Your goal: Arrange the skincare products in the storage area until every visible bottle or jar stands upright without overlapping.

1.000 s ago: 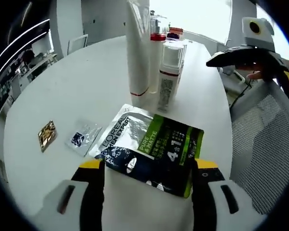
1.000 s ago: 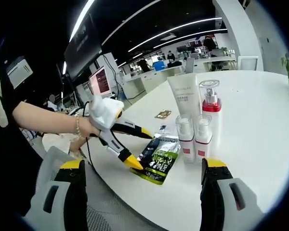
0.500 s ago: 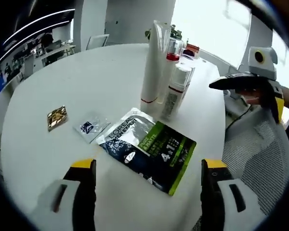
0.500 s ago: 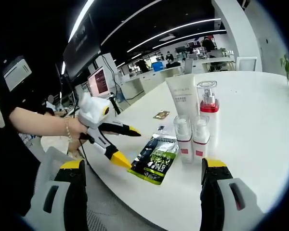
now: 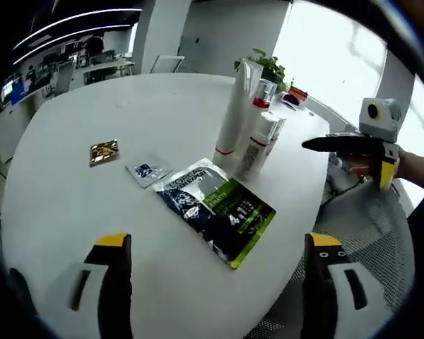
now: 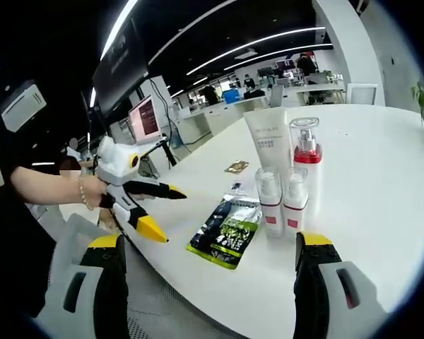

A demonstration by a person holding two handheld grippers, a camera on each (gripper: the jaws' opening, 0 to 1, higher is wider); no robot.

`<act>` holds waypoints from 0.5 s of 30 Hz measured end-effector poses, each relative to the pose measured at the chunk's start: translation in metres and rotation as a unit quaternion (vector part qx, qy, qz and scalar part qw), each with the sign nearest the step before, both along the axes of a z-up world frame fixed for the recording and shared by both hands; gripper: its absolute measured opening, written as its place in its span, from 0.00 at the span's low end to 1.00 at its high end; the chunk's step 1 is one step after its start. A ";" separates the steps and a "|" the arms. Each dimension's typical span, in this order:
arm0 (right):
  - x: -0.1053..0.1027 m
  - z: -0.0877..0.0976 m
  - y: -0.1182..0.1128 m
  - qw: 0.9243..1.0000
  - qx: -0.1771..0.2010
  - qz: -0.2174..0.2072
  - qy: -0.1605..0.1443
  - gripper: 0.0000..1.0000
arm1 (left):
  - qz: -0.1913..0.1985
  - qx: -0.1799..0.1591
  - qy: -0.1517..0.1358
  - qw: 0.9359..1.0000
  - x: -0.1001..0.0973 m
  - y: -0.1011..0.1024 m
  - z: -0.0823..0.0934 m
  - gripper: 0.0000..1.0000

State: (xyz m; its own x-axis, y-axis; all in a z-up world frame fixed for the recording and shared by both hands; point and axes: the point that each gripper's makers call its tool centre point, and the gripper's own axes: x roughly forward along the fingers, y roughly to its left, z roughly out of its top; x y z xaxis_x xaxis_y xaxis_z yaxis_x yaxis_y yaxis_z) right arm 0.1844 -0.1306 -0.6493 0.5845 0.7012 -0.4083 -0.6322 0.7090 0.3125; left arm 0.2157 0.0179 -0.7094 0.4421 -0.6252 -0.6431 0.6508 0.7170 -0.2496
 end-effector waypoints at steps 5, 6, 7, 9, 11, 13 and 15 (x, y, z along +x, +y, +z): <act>0.000 0.000 0.000 1.000 -0.001 -0.001 0.000 1.00 | 0.027 -0.016 -0.001 1.000 -0.010 0.013 0.007 0.99; 0.000 0.000 0.000 1.000 -0.001 -0.001 -0.001 1.00 | 0.030 -0.019 -0.001 0.999 -0.013 0.013 0.010 0.99; 0.000 -0.001 0.000 1.000 -0.001 0.000 -0.001 1.00 | 0.035 -0.019 -0.003 0.999 -0.017 0.016 0.012 0.99; -0.001 -0.001 0.001 1.000 -0.003 0.002 0.000 1.00 | 0.044 -0.021 -0.007 0.999 -0.019 0.020 0.012 0.99; -0.002 -0.001 0.001 1.000 -0.005 0.004 0.000 1.00 | 0.054 -0.025 -0.007 0.998 -0.023 0.024 0.018 0.99; -0.002 -0.001 0.001 1.000 -0.005 0.005 -0.001 1.00 | 0.061 -0.028 -0.009 0.998 -0.028 0.026 0.023 0.99; -0.002 -0.001 0.002 1.000 -0.005 0.005 -0.002 1.00 | 0.066 -0.025 -0.015 0.997 -0.029 0.031 0.024 0.99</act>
State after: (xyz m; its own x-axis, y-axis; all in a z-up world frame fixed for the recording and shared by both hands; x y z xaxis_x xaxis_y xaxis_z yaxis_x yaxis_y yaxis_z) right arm 0.1823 -0.1287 -0.6498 0.5784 0.7032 -0.4134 -0.6407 0.7053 0.3033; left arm 0.1865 0.0484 -0.6849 0.5416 -0.5904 -0.5984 0.5588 0.7846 -0.2684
